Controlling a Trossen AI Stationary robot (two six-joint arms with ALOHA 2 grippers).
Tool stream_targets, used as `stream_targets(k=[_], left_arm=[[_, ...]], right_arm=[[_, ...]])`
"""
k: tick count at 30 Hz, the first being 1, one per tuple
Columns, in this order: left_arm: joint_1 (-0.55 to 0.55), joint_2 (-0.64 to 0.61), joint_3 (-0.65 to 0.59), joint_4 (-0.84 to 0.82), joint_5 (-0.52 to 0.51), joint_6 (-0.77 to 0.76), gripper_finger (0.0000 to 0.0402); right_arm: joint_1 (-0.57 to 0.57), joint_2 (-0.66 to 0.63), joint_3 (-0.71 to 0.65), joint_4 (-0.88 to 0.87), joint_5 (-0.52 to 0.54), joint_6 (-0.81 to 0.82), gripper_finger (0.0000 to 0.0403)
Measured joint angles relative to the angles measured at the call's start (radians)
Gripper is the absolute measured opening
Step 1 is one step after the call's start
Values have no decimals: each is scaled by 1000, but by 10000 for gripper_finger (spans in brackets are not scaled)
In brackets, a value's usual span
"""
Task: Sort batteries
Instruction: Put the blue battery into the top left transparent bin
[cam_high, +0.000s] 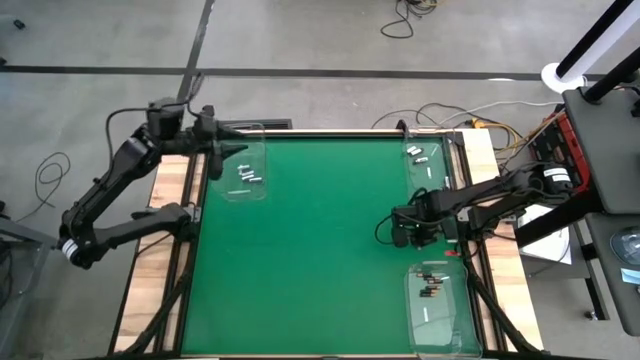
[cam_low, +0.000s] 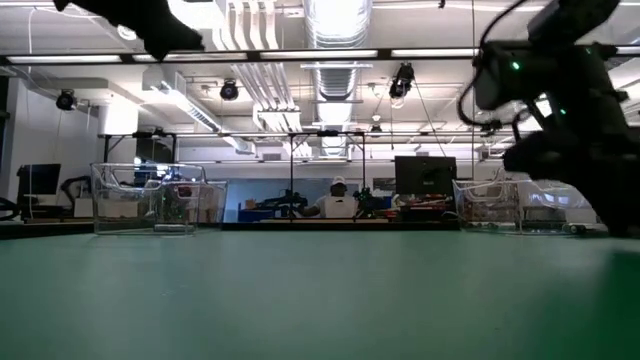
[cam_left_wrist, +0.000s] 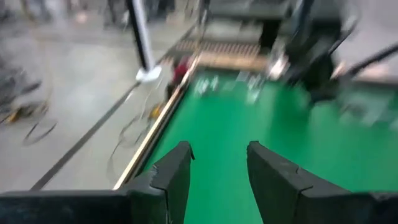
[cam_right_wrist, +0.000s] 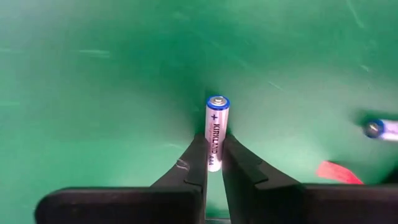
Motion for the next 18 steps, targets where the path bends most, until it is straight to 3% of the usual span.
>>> stream_targets(k=[7,15,18], left_arm=[[-1,-60,0,242,157,-276,137],[-1,-14,0,450,290,-499,137],[0,24,0,562,321,-573,137]], right_arm=[[0,-6,221,-90,32,-99,20],[0,16,573,-85,330,-259,19],[-12,59,699,-51,397,-342,19]])
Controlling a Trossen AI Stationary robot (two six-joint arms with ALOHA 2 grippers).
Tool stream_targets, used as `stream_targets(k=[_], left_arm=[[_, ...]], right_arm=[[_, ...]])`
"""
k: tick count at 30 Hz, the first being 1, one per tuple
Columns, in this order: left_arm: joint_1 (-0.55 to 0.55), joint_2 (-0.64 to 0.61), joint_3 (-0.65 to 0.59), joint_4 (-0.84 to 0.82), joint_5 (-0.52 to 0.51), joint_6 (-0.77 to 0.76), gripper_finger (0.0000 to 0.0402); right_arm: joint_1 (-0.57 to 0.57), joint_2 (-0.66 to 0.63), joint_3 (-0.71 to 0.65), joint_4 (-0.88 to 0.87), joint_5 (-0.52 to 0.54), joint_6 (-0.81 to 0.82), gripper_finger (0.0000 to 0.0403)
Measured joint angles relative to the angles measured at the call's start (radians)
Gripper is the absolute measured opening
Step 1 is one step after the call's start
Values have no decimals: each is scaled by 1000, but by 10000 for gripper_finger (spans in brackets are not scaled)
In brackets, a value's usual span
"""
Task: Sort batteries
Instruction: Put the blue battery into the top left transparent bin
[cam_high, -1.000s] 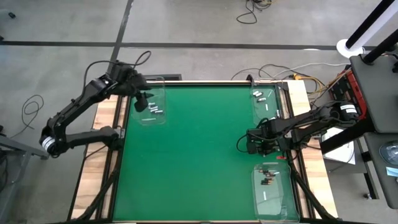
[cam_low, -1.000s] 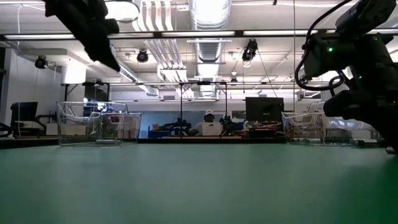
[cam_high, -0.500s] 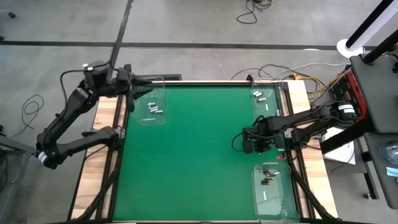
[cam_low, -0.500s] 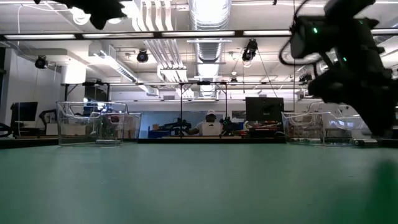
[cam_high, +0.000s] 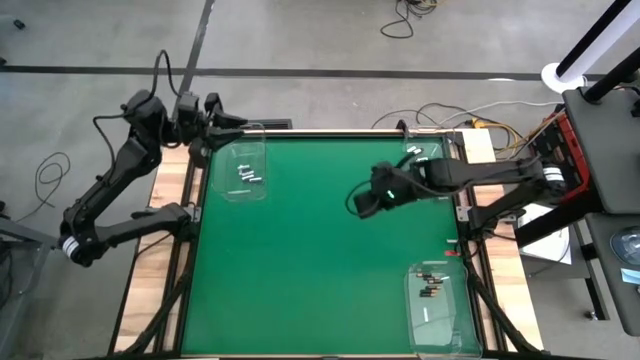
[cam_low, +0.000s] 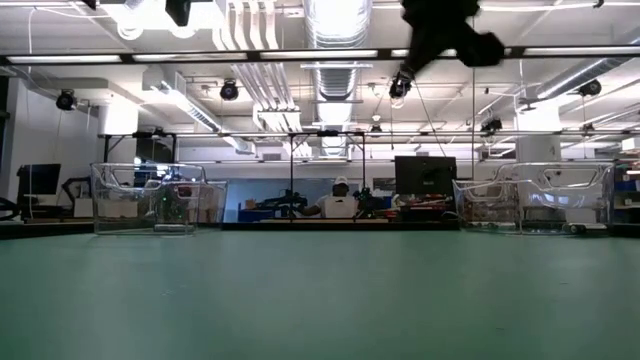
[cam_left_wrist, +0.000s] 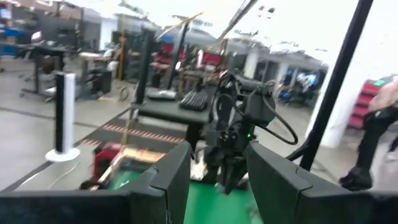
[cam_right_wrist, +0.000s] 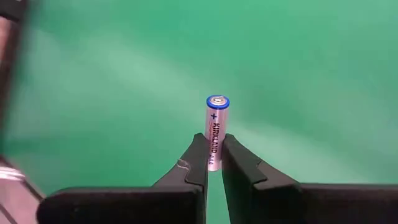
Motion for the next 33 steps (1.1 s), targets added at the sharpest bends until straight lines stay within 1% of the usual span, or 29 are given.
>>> stream_targets(k=[3,5,9,12,15,18,20,24,26,29,33], left_arm=[[0,45,0,103,49,-74,137],[-8,69,0,142,77,-97,137],[-61,100,0,134,91,-60,137],[-140,116,0,123,93,-19,137],[-211,129,0,114,16,-6,137],[-262,139,0,96,-123,-3,137],[-279,146,0,96,-165,-2,138],[-301,155,8,111,-198,-39,154],[-309,165,14,114,-225,-95,164],[-323,190,14,143,-201,-118,174],[-348,216,15,191,-183,-114,176]], right_arm=[[-14,69,131,31,30,-99,19],[-27,132,224,42,41,-168,19],[-55,270,420,54,54,-316,18],[-67,373,585,64,55,-403,18],[-67,454,748,62,47,-491,18],[-67,510,883,62,32,-562,18],[-67,535,952,58,31,-605,18],[-67,564,1034,58,32,-628,18],[-67,556,1028,89,31,-645,18],[-67,552,1027,114,31,-670,18],[-67,551,1027,116,31,-693,18]])
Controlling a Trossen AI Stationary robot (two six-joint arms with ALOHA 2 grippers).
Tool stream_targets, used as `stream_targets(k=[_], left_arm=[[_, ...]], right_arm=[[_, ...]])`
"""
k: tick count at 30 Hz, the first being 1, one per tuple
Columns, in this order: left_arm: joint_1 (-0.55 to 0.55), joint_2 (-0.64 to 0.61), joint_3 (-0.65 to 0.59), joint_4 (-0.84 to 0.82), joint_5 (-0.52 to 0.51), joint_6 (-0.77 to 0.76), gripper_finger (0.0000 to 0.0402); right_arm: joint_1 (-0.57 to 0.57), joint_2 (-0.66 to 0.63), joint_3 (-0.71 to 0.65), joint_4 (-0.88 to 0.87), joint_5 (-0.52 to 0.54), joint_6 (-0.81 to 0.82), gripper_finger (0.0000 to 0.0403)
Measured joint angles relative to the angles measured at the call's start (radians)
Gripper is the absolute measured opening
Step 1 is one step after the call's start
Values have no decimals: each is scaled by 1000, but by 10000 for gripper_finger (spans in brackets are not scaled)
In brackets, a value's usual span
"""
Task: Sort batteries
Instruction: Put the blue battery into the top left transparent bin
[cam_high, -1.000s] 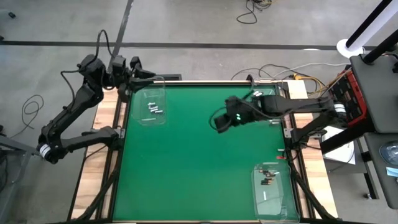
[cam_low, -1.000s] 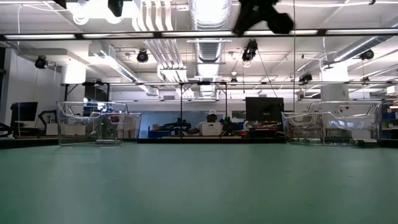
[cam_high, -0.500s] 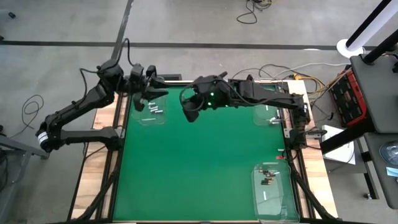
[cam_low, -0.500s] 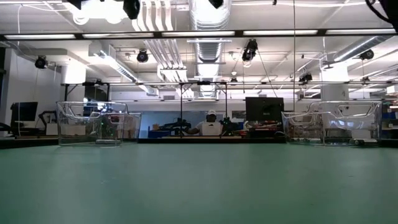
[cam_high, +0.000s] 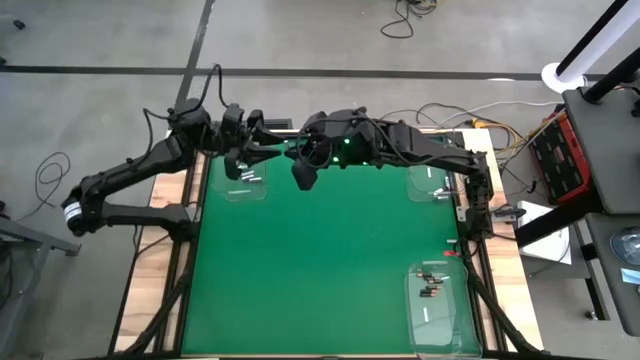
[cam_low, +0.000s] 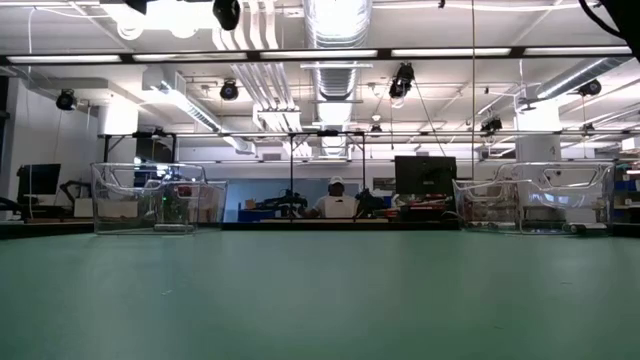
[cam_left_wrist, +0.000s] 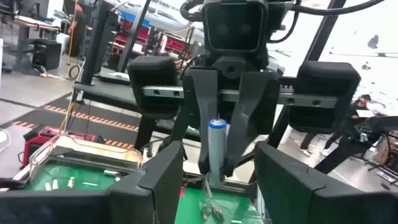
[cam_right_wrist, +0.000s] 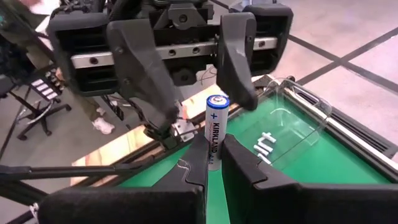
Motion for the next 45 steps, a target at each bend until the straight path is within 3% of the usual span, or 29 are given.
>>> stream_targets(k=[13,26,45], left_arm=[[-22,62,1,162,17,-72,165],[-22,83,1,213,39,-101,81],[-22,80,1,233,-1,-103,131]], right_arm=[[1,-1,0,18,1,-30,18],[1,-2,0,52,1,-49,18],[1,0,0,46,2,-56,18]])
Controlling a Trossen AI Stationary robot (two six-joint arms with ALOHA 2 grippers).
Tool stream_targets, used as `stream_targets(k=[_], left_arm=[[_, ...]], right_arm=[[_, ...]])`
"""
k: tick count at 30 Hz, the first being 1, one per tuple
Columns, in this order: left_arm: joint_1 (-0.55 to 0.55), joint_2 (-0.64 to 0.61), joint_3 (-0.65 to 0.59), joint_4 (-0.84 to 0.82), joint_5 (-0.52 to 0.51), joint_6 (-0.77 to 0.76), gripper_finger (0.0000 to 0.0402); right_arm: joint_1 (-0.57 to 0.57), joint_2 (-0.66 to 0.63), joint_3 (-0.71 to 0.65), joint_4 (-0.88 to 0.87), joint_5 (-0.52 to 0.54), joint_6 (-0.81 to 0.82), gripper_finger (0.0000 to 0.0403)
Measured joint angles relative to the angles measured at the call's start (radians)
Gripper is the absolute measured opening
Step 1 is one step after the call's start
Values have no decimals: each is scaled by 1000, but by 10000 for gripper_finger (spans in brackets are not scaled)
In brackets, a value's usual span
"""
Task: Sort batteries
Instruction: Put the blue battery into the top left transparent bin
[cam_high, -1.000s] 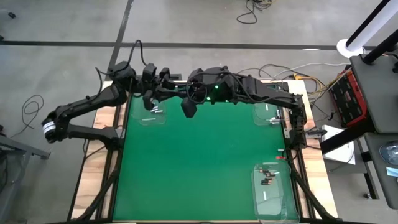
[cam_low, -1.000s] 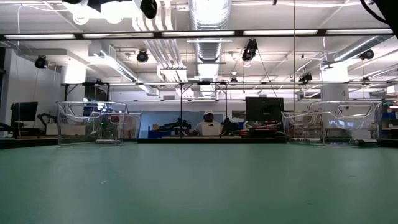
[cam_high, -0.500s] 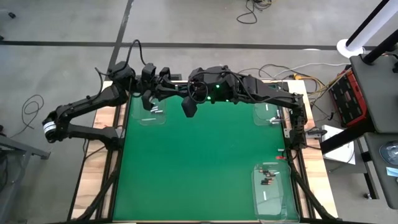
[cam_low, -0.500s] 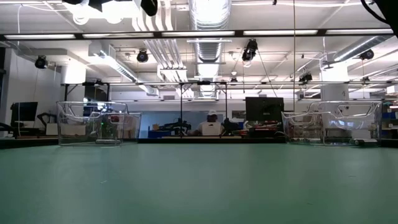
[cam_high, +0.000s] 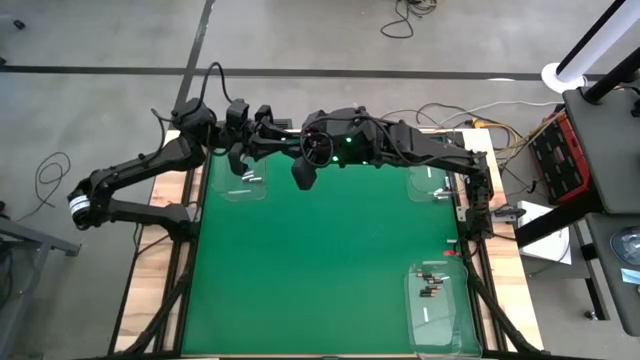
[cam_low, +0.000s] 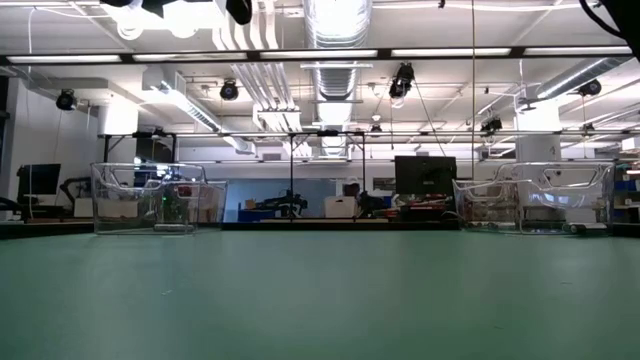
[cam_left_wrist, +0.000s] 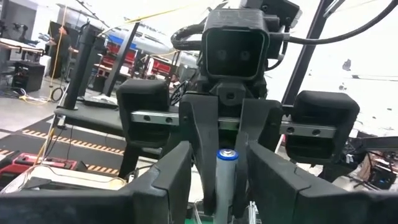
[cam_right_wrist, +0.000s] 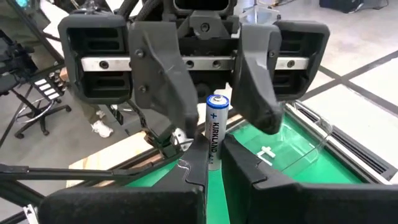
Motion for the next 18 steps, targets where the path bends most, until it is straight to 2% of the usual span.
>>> stream_targets(k=[4,8,15,18], left_arm=[[0,0,0,-1,1,0,129],[0,0,0,-2,9,0,110],[0,-1,0,1,24,0,23],[0,-1,0,1,24,1,14]], right_arm=[[0,0,0,7,0,0,18],[0,0,0,10,0,0,18],[0,0,0,31,3,-11,18],[0,0,0,31,3,-11,20]])
